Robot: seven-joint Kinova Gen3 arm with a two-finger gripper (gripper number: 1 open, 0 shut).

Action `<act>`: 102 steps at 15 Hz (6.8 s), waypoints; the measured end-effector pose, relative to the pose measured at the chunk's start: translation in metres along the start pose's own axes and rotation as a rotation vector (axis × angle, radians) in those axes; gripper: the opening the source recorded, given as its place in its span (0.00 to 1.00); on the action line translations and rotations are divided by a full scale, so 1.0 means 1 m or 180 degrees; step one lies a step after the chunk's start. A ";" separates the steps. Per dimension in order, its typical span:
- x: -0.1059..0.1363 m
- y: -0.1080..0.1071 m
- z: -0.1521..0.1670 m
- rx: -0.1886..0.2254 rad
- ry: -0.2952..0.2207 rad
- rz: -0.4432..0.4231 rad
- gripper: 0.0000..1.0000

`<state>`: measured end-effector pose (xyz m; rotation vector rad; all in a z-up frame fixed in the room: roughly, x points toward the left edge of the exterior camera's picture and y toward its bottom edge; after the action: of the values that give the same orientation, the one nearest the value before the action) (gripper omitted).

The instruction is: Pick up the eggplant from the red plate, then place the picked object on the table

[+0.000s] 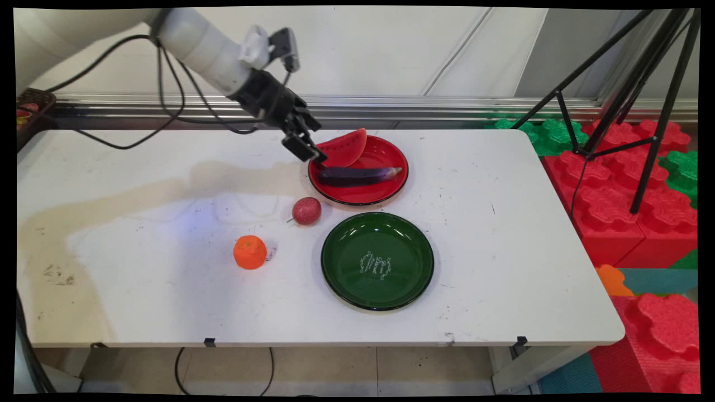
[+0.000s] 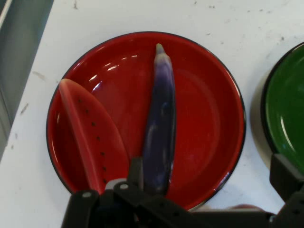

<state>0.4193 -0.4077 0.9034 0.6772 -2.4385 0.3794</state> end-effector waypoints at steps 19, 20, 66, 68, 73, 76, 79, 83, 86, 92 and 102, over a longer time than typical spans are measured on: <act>0.027 -0.034 0.129 -0.0082 -0.0603 0.0243 1.00; 0.028 -0.035 0.133 -0.0087 -0.0622 0.0270 1.00; 0.034 -0.026 0.065 -0.0094 -0.0306 0.0188 0.00; 0.026 -0.021 0.046 -0.0080 -0.0262 0.0140 0.00; 0.001 -0.003 -0.002 -0.0077 -0.0208 0.0060 0.00; -0.017 0.007 -0.027 -0.0083 -0.0214 -0.0009 0.00; -0.038 0.016 -0.047 -0.0082 -0.0301 -0.0041 0.00; -0.070 0.022 -0.063 -0.0061 -0.0515 -0.0018 0.00; -0.092 0.024 -0.066 -0.0068 -0.0662 -0.0032 0.00; -0.118 0.019 -0.045 -0.0076 -0.0826 -0.0067 0.00; -0.120 0.005 0.006 -0.0098 -0.0816 -0.0123 1.00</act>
<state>0.4987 -0.3598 0.8261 0.8012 -2.6610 0.2519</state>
